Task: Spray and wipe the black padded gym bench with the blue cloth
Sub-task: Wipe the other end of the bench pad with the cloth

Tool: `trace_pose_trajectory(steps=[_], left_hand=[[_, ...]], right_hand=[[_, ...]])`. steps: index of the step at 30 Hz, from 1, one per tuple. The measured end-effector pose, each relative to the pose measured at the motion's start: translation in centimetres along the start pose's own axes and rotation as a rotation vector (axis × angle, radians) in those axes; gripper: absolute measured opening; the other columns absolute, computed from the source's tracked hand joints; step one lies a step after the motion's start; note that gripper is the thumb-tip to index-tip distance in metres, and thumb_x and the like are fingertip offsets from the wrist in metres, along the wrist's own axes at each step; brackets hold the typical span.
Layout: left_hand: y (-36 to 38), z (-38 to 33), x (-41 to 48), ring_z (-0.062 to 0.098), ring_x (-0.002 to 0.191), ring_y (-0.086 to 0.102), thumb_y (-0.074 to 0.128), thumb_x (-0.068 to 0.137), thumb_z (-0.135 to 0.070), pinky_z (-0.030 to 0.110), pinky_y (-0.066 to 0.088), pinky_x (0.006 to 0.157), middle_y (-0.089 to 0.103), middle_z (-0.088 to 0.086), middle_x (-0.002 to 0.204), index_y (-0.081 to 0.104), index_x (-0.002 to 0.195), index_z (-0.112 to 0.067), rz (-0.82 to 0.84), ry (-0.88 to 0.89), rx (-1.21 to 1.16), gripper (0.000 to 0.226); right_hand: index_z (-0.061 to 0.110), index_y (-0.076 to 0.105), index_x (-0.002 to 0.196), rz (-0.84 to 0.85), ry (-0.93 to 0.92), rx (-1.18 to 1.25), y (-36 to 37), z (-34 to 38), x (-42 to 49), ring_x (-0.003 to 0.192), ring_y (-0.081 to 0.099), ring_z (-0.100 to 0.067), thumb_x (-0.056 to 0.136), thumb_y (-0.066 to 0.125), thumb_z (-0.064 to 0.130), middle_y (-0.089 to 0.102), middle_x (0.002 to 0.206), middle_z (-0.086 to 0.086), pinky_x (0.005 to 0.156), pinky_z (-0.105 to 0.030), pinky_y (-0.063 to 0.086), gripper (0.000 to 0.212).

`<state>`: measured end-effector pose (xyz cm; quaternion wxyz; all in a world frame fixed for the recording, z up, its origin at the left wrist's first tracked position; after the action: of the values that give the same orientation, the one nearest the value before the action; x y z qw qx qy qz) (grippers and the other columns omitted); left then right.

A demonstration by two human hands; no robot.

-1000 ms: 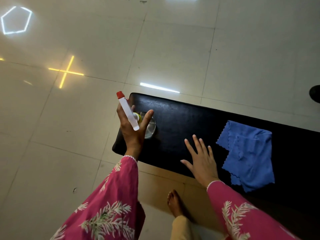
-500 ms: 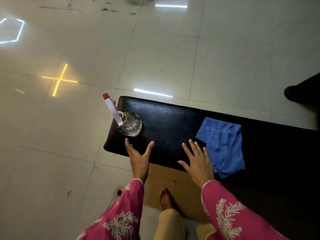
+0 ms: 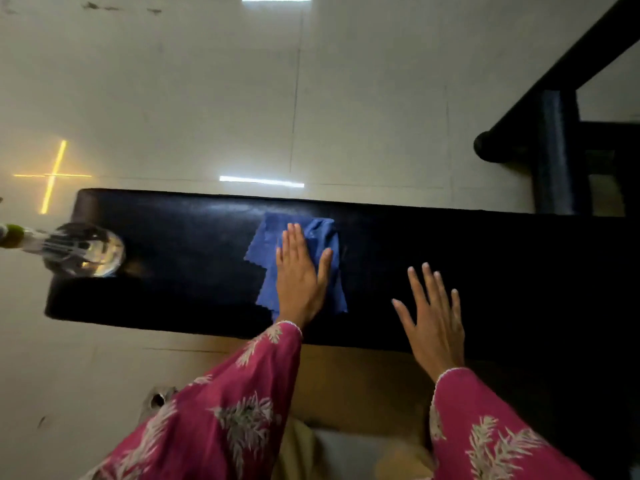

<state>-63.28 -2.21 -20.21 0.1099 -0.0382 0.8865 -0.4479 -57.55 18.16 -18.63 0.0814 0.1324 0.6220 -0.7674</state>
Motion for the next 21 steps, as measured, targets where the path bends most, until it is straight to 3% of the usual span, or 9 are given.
trace_pose_trajectory(steps=[5, 9, 11, 12, 15, 16, 17, 21], left_hand=[[5.4, -3.4, 0.0, 0.024, 0.144, 0.010, 0.011, 0.084, -0.064, 0.035, -0.001, 0.116, 0.014, 0.015, 0.155, 0.013, 0.145, -0.001, -0.115, -0.117, 0.256, 0.087], [8.0, -6.8, -3.1, 0.023, 0.141, 0.018, 0.017, 0.090, -0.063, 0.031, 0.001, 0.115, 0.023, 0.012, 0.152, 0.024, 0.144, -0.003, 0.109, 0.286, 0.324, 0.081], [8.0, -6.2, -2.1, 0.024, 0.139, 0.026, 0.018, 0.092, -0.063, 0.031, 0.003, 0.114, 0.030, 0.010, 0.149, 0.030, 0.142, -0.005, 0.120, 0.429, 0.401, 0.078], [7.7, -6.0, -1.4, 0.023, 0.139, 0.025, 0.020, 0.091, -0.063, 0.032, 0.002, 0.114, 0.029, 0.009, 0.150, 0.029, 0.143, -0.007, 0.072, 0.368, 0.432, 0.077], [8.8, -7.5, 0.6, 0.017, 0.144, 0.005, 0.019, 0.087, -0.060, 0.036, -0.005, 0.117, 0.009, 0.007, 0.156, 0.012, 0.147, -0.009, -0.124, -0.150, 0.341, 0.079], [9.9, -9.1, 0.7, 0.018, 0.144, 0.002, 0.016, 0.086, -0.059, 0.038, -0.006, 0.117, 0.006, 0.008, 0.157, 0.008, 0.147, -0.008, -0.136, -0.247, 0.311, 0.080], [11.0, -10.9, 0.5, 0.019, 0.144, 0.002, 0.013, 0.086, -0.060, 0.037, -0.006, 0.117, 0.006, 0.009, 0.157, 0.008, 0.147, -0.007, -0.118, -0.234, 0.306, 0.080], [13.5, -14.3, -1.6, 0.020, 0.142, 0.014, 0.023, 0.088, -0.058, 0.032, -0.001, 0.115, 0.020, 0.009, 0.154, 0.022, 0.145, -0.008, 0.126, 0.332, 0.347, 0.077]], right_hand=[[0.019, 0.019, 0.144, -0.111, 0.020, 0.034, -0.6, -11.5, 0.9, 0.138, 0.017, -0.022, 0.091, 0.005, 0.058, 0.016, 0.150, -0.005, 0.111, -0.045, 0.012, 0.067], [0.018, 0.023, 0.144, -0.115, 0.033, 0.014, -0.9, -17.2, 2.2, 0.138, 0.024, -0.028, 0.093, 0.007, 0.057, 0.024, 0.151, -0.010, 0.110, -0.050, 0.016, 0.067], [0.017, 0.022, 0.144, -0.124, 0.026, 0.028, -1.0, -19.3, 2.8, 0.139, 0.022, -0.028, 0.093, 0.008, 0.056, 0.023, 0.152, -0.011, 0.111, -0.050, 0.014, 0.066], [0.017, 0.023, 0.145, -0.131, 0.037, 0.034, -1.2, -20.0, 3.0, 0.139, 0.021, -0.028, 0.092, 0.008, 0.057, 0.022, 0.152, -0.012, 0.111, -0.050, 0.012, 0.067], [0.017, 0.022, 0.145, -0.157, 0.059, 0.042, -1.2, -21.8, 3.3, 0.140, 0.020, -0.028, 0.091, 0.006, 0.058, 0.021, 0.152, -0.011, 0.111, -0.049, 0.011, 0.069], [0.018, 0.020, 0.145, -0.153, 0.059, 0.044, -1.2, -22.1, 3.4, 0.140, 0.018, -0.027, 0.091, 0.005, 0.059, 0.019, 0.153, -0.010, 0.112, -0.049, 0.011, 0.069], [0.019, 0.017, 0.145, -0.151, 0.056, 0.043, -1.0, -22.2, 3.4, 0.140, 0.016, -0.026, 0.091, 0.004, 0.059, 0.016, 0.153, -0.008, 0.112, -0.049, 0.010, 0.069], [0.022, 0.011, 0.146, -0.150, 0.052, 0.029, -0.5, -22.5, 3.3, 0.140, 0.014, -0.023, 0.092, 0.003, 0.059, 0.009, 0.153, -0.004, 0.112, -0.048, 0.009, 0.066]])
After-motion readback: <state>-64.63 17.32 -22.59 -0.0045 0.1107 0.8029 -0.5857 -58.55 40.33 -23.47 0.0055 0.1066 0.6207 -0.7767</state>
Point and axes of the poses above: each hand's wrist, its own x-axis towards the middle knuckle, its own y-axis out of the palm, z = x × y, the point moved 2 cm from there along x, towards the middle knuckle
